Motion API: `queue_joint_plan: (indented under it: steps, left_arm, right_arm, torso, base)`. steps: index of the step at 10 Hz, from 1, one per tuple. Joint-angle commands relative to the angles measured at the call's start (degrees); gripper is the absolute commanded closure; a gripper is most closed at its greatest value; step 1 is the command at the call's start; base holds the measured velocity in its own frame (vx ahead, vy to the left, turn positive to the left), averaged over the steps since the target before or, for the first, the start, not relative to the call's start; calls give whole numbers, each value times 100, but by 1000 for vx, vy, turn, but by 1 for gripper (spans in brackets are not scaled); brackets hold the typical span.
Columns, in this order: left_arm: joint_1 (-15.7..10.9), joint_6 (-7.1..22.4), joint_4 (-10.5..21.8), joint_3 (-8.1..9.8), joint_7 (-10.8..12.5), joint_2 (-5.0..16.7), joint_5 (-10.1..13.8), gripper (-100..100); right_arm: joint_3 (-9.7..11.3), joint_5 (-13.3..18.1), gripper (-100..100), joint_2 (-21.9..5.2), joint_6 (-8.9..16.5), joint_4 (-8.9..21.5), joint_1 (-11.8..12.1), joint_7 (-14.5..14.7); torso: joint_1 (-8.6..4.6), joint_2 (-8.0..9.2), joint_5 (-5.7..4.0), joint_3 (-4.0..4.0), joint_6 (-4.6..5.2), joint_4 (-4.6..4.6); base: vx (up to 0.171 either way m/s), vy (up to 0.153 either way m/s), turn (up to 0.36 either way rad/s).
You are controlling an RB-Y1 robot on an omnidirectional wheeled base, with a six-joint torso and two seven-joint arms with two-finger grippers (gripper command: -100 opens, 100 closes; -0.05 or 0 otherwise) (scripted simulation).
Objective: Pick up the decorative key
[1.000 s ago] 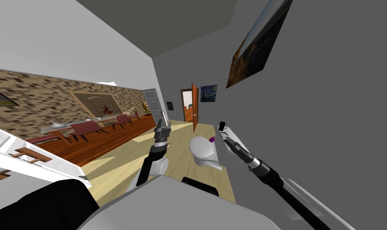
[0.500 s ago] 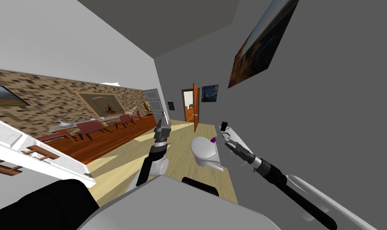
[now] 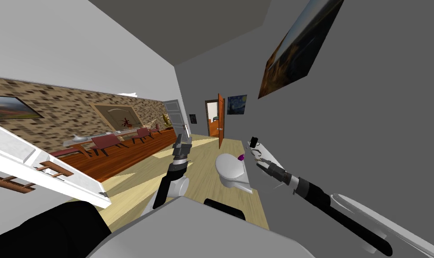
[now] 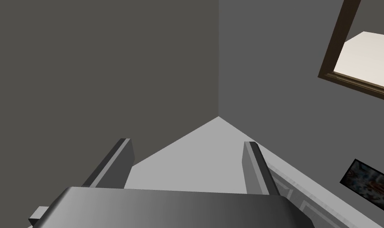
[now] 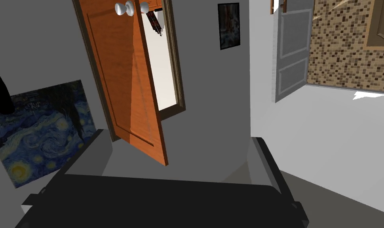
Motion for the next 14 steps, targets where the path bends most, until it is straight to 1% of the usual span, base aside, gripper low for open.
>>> queue_joint_plan:
  steps: [1, 2, 3, 4, 5, 7, 8, 9, 10, 13, 14]
  left_arm:
    - [0, 0, 0, 0, 0, 0, 0, 0]
    - [0, 0, 0, 0, 0, 0, 0, 0]
    - [0, 0, 0, 0, 0, 0, 0, 0]
    - [0, 0, 0, 0, 0, 0, 0, 0]
    - [0, 0, 0, 0, 0, 0, 0, 0]
    - [0, 0, 0, 0, 0, 0, 0, 0]
    - [0, 0, 0, 0, 0, 0, 0, 0]
    - [0, 0, 0, 0, 0, 0, 0, 0]
    - [0, 0, 0, 0, 0, 0, 0, 0]
    - [0, 0, 0, 0, 0, 0, 0, 0]
    - [1, 0, 0, 0, 0, 0, 0, 0]
  right_arm:
    - [94, 179, -100, -286, 24, 286, -86, 93]
    - [185, 326, -100, -454, 55, 454, -164, 169]
    - [185, 326, -100, -564, 55, 584, -164, 169]
    - [281, 463, -100, -758, 91, 785, -233, 248]
    - [281, 463, -100, -792, 91, 833, -233, 248]
    - [475, 709, -100, -1175, 179, 1234, -351, 407]
    - [475, 709, -100, -1192, 179, 1298, -351, 407]
    - [572, 816, -100, -1365, 229, 1482, -400, 486]
    - [572, 816, -100, -1365, 229, 1512, -400, 486]
    - [856, 1081, -100, -1782, 398, 2073, -512, 720]
    - [856, 1081, -100, -1782, 398, 2075, -512, 720]
  torso:
    - [0, 0, 0, 0, 0, 0]
    - [3, -2, 0, -1, -1, -1]
    - [12, -4, 2, -2, -2, -1]
    - [10, -5, 2, -3, 0, -1]
    - [4, -7, 2, -4, -1, -1]
    - [1, -5, 0, -3, -1, -1]
    - [13, -12, 3, -7, -1, -3]
    - [9, -13, 1, -8, 0, -3]
    - [5, -11, 1, -6, -1, -2]
    - [13, -15, 2, -8, -1, -3]
    - [17, -22, 2, -13, -2, -5]
  base:
    - [22, 52, 39]
    - [23, 83, 62]
    - [27, 67, 21]
    - [34, 51, 36]
    - [27, 33, 22]
    - [42, 67, 52]
    - [52, 64, 12]
    - [42, 52, 23]
    - [28, 40, 24]
    - [60, 75, 47]
    - [59, 64, 9]
